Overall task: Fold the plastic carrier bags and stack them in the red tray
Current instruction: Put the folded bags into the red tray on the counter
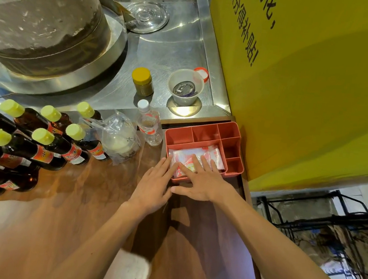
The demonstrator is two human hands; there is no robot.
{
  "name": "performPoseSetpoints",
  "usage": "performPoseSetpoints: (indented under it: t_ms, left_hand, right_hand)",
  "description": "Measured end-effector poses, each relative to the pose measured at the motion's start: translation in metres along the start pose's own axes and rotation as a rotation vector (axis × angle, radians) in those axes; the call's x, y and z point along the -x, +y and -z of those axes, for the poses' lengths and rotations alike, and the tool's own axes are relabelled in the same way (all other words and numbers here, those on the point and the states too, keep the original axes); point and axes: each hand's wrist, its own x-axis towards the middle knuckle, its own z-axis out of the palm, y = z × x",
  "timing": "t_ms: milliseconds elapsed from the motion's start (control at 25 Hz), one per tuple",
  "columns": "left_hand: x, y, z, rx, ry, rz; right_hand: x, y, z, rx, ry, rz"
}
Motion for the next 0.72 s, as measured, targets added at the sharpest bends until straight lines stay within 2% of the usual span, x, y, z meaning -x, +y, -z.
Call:
performPoseSetpoints:
  t_ms: [200,400,520,720]
  left_hand:
    - [0.0,-0.005,-0.004,-0.054,-0.001,-0.01]
    - [-0.002,-0.01,-0.006,-0.112,-0.019,-0.023]
    - [-0.003,-0.009,0.001,-0.154,-0.074,-0.023]
    - [0.0,0.0,0.014,-0.174,-0.138,0.011]
  right_hand:
    - [-0.012,0.005,0.013,-0.001,-0.167,0.01]
    - [-0.023,0.005,0.017,0.043,-0.236,-0.004]
    - [-0.021,-0.003,0.021,0.046,-0.231,-0.037]
    - [-0.009,-0.017,0.023,-0.024,-0.135,-0.078]
